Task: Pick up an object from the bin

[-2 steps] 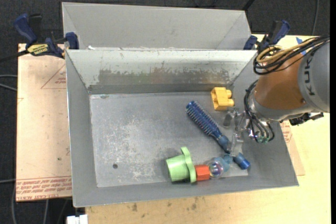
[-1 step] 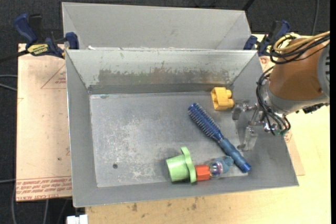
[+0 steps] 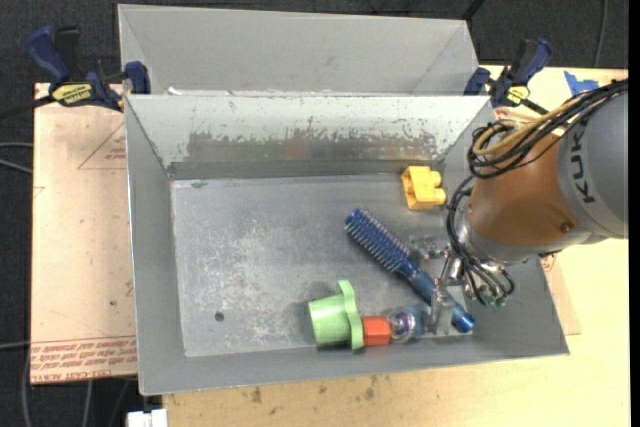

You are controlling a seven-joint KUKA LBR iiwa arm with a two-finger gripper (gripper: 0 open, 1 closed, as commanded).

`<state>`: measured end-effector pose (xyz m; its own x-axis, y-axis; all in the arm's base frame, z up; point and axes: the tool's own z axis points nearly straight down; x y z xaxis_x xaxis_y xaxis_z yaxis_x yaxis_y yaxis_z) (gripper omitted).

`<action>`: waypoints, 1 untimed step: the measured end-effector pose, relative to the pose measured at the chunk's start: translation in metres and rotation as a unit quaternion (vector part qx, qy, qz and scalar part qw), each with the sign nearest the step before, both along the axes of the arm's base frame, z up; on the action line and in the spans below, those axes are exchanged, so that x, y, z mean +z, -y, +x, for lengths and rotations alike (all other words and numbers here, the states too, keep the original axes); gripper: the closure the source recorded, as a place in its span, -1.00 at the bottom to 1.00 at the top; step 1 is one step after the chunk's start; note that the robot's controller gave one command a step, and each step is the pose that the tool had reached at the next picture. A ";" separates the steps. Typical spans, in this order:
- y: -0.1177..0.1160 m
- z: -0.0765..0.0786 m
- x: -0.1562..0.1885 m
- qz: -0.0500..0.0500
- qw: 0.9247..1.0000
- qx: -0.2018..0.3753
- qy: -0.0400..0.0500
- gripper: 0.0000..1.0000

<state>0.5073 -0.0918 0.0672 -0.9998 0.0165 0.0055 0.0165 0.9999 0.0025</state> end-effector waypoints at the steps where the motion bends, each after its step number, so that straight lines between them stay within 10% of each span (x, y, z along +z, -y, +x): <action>1: 0.002 0.003 0.003 -0.001 1.000 -0.002 0.004 1.00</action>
Offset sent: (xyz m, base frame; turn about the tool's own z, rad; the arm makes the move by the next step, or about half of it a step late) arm 0.0000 0.0000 0.0000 0.0000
